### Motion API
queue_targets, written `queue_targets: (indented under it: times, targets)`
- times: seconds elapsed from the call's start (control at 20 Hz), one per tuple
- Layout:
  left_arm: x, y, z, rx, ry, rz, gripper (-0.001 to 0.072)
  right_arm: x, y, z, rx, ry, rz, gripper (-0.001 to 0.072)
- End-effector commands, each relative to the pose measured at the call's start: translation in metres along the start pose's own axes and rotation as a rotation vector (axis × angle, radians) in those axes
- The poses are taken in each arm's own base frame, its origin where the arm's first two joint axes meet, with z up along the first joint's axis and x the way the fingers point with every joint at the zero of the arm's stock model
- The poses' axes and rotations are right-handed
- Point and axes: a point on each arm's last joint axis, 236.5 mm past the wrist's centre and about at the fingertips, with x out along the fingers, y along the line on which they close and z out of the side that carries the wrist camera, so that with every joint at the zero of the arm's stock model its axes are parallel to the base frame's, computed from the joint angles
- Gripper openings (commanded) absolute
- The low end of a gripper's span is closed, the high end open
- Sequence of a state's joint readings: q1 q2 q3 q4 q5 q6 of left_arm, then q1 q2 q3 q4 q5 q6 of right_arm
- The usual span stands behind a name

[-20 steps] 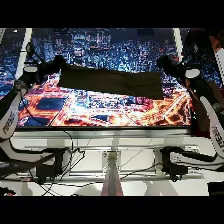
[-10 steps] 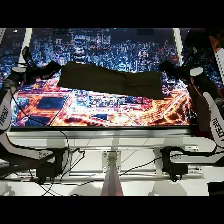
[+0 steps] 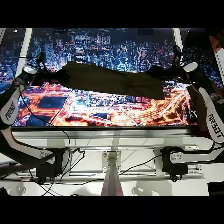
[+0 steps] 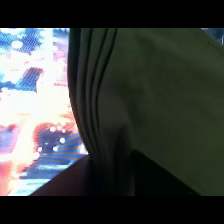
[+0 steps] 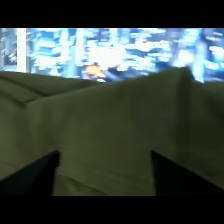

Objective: Fold the clothes and pants, and hang the long-sleeved shirts on hangers.

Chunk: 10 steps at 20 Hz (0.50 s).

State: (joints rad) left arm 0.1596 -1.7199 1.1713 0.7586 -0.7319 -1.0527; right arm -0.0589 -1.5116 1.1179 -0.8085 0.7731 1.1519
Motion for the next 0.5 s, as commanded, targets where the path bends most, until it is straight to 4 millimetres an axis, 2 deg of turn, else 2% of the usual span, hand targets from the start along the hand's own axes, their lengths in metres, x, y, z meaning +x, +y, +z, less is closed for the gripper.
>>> queue_targets:
  times: [0.0,0.05,0.15,0.2,0.3,0.45]
  targets:
    - [-0.003,-0.028,0.011,0.109,0.008,-0.012,0.0112,0.011,0.035,0.012,0.015,-0.044,0.012,0.0543]
    - [-0.016,-0.035,0.013,0.186,0.047,-0.007,0.0012,0.015,0.046,0.014,0.011,-0.053,0.017,0.0475]
    - [-0.053,-0.042,0.018,0.294,0.101,0.05,0.0012,0.025,0.071,0.011,-0.039,-0.046,0.04,0.0077]
    - [-0.075,-0.046,0.023,0.321,0.102,0.082,0.0011,0.03,0.087,0.01,-0.064,-0.049,0.055,0.0019]
    - [-0.124,-0.069,0.031,0.386,0.049,0.101,0.0012,0.044,0.119,0.004,-0.096,-0.043,0.089,0.0018]
    - [-0.193,-0.111,0.035,0.461,-0.06,0.089,0.0012,0.077,0.174,-0.028,-0.087,0.049,0.154,0.0018]
